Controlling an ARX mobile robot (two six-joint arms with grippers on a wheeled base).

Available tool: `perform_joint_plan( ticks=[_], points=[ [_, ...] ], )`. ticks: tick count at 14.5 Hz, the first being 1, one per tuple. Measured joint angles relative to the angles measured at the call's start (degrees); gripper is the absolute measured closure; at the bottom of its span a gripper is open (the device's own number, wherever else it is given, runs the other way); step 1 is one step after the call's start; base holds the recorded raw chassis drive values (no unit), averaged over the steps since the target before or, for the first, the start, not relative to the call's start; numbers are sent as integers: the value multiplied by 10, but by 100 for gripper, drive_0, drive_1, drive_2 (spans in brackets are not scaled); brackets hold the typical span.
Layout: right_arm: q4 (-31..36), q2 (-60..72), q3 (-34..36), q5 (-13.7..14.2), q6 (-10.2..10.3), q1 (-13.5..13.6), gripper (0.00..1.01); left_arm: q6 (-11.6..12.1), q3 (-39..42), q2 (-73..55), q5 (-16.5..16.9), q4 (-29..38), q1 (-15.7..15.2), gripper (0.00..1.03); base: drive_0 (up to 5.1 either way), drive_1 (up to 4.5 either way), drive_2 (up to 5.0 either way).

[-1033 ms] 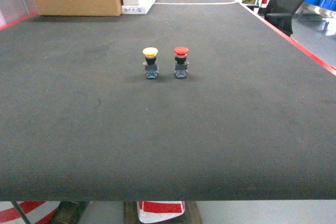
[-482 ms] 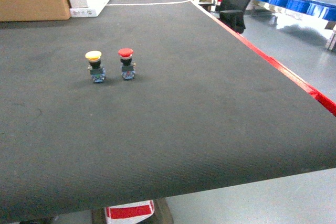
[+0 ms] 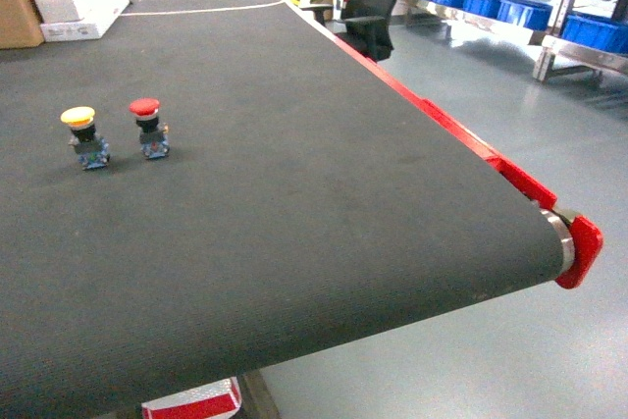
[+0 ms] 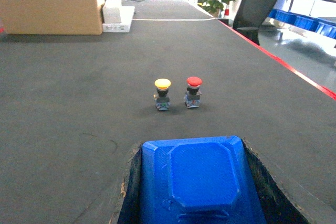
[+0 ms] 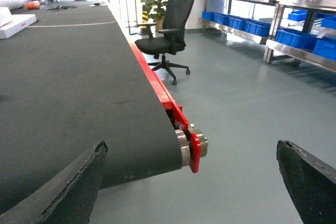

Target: Pick blue part to blue bin on bottom shelf

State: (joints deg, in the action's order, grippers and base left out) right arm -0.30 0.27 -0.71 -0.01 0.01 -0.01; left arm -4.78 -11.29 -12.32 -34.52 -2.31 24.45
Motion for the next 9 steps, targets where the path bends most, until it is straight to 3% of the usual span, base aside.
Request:
perform_joint_plan(
  ticks=[9],
  points=[
    [0, 0, 0, 0, 0, 0, 3, 0, 0, 0, 0, 0, 0, 59, -163, -163, -163]
  ],
)
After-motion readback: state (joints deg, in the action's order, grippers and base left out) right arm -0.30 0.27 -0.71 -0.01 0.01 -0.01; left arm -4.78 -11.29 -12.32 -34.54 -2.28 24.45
